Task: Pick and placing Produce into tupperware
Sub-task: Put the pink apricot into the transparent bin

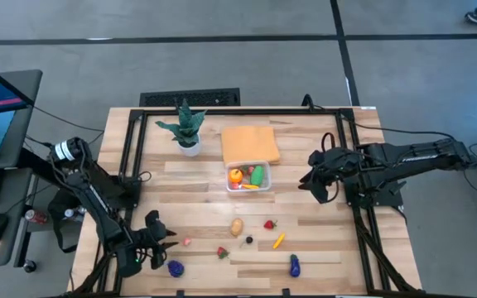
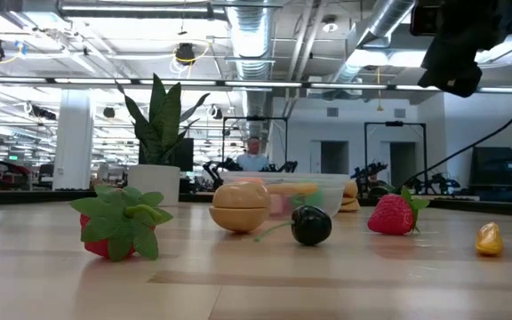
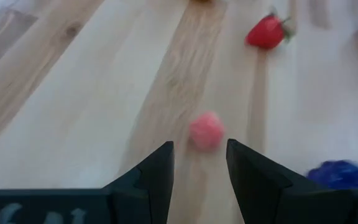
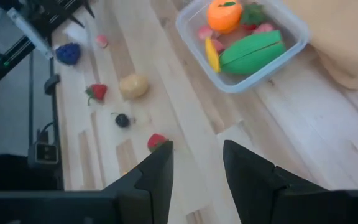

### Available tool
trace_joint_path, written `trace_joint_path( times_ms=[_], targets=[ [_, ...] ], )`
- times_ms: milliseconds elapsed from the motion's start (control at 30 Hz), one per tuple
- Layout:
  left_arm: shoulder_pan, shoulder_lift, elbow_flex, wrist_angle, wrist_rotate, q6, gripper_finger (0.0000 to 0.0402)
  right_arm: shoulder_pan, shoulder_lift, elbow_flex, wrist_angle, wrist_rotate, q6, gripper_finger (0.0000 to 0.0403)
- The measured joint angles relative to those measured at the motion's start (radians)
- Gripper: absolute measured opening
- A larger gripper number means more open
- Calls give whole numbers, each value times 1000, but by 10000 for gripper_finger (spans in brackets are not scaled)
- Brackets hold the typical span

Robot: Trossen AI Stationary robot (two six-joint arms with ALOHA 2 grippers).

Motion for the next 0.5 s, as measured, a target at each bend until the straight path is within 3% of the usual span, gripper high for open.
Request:
trace_joint_path(
  times_ms=[500],
  targets=[
    [10, 0, -18, 12, 9, 203, 138, 0, 0, 0, 7, 31, 53, 131]
  ],
)
